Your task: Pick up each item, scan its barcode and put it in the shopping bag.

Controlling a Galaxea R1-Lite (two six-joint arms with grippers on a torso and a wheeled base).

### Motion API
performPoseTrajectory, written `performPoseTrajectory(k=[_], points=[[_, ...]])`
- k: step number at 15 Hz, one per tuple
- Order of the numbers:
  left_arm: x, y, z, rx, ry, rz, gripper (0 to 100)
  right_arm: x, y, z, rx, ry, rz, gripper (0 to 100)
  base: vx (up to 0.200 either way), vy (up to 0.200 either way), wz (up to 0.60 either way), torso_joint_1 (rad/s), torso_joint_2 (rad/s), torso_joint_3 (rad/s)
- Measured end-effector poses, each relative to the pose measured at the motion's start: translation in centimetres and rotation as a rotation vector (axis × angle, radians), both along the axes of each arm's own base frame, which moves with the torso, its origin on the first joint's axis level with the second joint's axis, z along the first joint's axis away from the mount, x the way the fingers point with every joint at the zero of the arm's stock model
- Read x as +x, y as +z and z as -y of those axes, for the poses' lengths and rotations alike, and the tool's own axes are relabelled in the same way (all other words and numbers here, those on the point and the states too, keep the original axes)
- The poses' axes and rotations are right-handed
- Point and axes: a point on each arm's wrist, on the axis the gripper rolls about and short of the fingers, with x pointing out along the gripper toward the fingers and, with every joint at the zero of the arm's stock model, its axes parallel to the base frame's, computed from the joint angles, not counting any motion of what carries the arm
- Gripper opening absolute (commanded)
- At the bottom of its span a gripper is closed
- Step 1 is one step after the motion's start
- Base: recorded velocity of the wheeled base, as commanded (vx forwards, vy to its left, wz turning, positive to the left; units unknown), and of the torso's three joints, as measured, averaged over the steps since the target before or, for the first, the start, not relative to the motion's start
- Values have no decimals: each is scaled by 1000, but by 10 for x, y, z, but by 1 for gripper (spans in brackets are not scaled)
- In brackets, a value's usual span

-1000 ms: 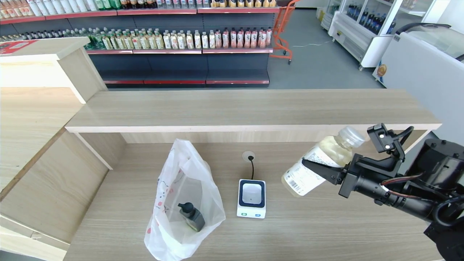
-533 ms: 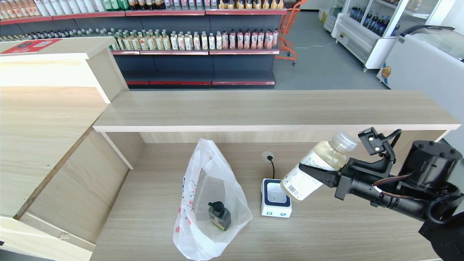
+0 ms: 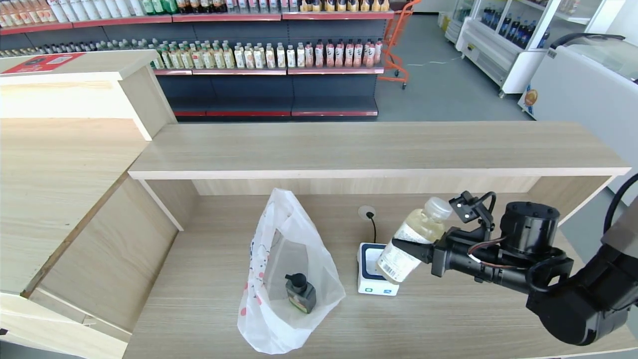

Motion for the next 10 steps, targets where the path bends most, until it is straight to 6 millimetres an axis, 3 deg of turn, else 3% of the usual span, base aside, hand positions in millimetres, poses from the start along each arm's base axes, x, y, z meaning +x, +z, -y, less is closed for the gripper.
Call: performPoseTrajectory(k=[3,10], points=[[0,0,0,0,0,0,100,25,-18,-20,-53,52,62,0,0,0,0,0,0,0],[0,0,0,0,0,0,100,62,-48,-96,-69,207,188,0,0,0,0,0,0,0]])
